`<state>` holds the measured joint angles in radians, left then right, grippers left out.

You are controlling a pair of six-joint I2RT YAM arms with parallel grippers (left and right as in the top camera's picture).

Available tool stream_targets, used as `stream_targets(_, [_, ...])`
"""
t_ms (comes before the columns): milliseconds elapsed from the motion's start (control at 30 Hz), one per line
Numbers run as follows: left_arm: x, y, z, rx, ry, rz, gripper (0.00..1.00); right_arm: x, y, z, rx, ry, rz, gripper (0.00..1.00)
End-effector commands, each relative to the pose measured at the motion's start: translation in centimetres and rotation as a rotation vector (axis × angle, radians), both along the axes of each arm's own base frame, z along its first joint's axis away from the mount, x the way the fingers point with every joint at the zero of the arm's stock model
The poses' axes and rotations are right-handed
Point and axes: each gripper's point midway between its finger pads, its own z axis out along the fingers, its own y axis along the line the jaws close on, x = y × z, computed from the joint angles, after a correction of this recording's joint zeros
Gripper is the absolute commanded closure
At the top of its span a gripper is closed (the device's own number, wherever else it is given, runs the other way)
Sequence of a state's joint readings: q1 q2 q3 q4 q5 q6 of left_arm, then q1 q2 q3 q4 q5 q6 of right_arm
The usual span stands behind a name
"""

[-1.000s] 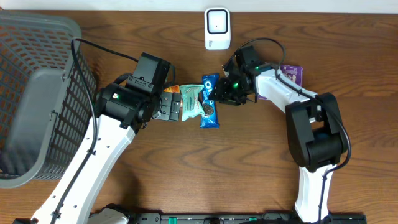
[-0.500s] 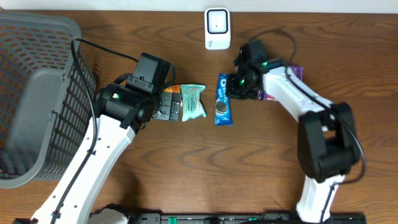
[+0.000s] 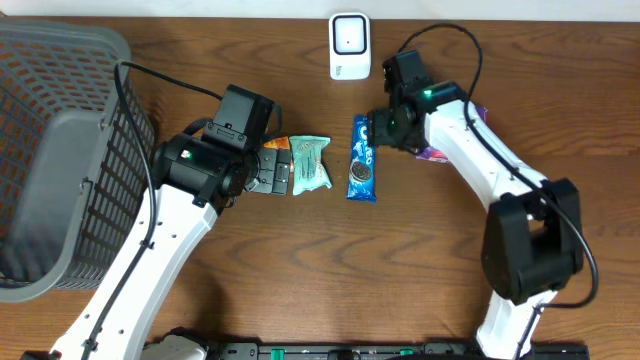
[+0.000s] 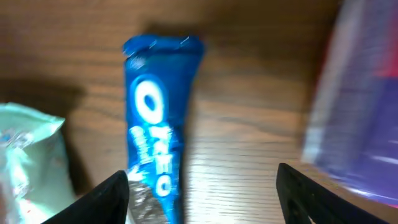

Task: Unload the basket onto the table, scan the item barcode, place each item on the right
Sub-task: 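Lift the Oreo pack up toward the white scanner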

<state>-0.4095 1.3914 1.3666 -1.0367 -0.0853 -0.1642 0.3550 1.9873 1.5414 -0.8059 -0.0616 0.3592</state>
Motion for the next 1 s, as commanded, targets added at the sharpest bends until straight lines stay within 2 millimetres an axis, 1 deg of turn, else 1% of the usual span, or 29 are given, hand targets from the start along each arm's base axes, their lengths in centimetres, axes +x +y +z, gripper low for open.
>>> stream_targets(0, [0.0,0.2,-0.2,0.005,0.004,0.016,0.02,-1.5,2.5,-2.7,0.150,0.129,0.051,0.28])
stream_targets(67, [0.0,0.2,-0.2,0.005,0.004,0.016,0.02,-2.1,3.1,-4.2,0.180,0.182,0.058,0.28])
stream_targets(100, [0.0,0.2,-0.2,0.005,0.004,0.016,0.02,-2.4,3.5,-5.2,0.197,0.214,0.062,0.32])
stream_targets(133, [0.0,0.2,-0.2,0.005,0.004,0.016,0.02,-2.5,3.5,-5.5,0.197,0.222,0.061,0.34])
stream_targets(167, [0.0,0.2,-0.2,0.005,0.004,0.016,0.02,-2.6,3.4,-6.2,0.189,0.236,0.059,0.41])
stream_targets(233, [0.0,0.2,-0.2,0.005,0.004,0.016,0.02,-2.7,3.1,-7.1,0.170,0.248,0.054,0.65])
stream_targets(267, [0.0,0.2,-0.2,0.005,0.004,0.016,0.02,-2.6,3.1,-7.2,0.168,0.241,0.066,0.91])
stream_targets(300, [0.0,0.2,-0.2,0.005,0.004,0.016,0.02,-2.3,3.2,-7.2,0.168,0.224,0.084,0.99])
stream_targets(367, [0.0,0.2,-0.2,0.005,0.004,0.016,0.02,-1.5,3.1,-6.6,0.155,0.181,0.106,0.99])
stream_targets(400, [0.0,0.2,-0.2,0.005,0.004,0.016,0.02,-0.9,2.5,-6.1,0.120,0.155,0.088,0.99])
stream_targets(433, [0.0,0.2,-0.2,0.005,0.004,0.016,0.02,-0.2,1.5,-5.1,0.062,0.123,0.056,0.99])
stream_targets(467, [0.0,0.2,-0.2,0.005,0.004,0.016,0.02,0.5,0.5,-4.0,0.000,0.090,0.038,0.99])
stream_targets(567, [0.0,0.2,-0.2,0.005,0.004,0.016,0.02,2.8,-3.3,0.7,-0.293,-0.065,-0.029,0.98])
stream_targets(600, [0.0,0.2,-0.2,0.005,0.004,0.016,0.02,3.2,-4.1,1.9,-0.375,-0.103,-0.044,0.98])
stream_targets(667, [0.0,0.2,-0.2,0.005,0.004,0.016,0.02,3.7,-5.1,3.5,-0.506,-0.165,-0.065,0.98])
stream_targets(700, [0.0,0.2,-0.2,0.005,0.004,0.016,0.02,4.0,-6.0,4.7,-0.627,-0.221,-0.084,0.98])
stream_targets(733, [0.0,0.2,-0.2,0.005,0.004,0.016,0.02,4.1,-6.2,5.1,-0.685,-0.246,-0.090,0.98])
stream_targets(800, [0.0,0.2,-0.2,0.005,0.004,0.016,0.02,4.2,-6.1,5.0,-0.749,-0.276,-0.090,0.98])
stream_targets(867, [0.0,0.2,-0.2,0.005,0.004,0.016,0.02,4.3,-5.6,4.1,-0.784,-0.285,-0.077,0.98])
stream_targets(967, [0.0,0.2,-0.2,0.005,0.004,0.016,0.02,4.0,-4.6,2.1,-0.831,-0.268,-0.038,0.98])
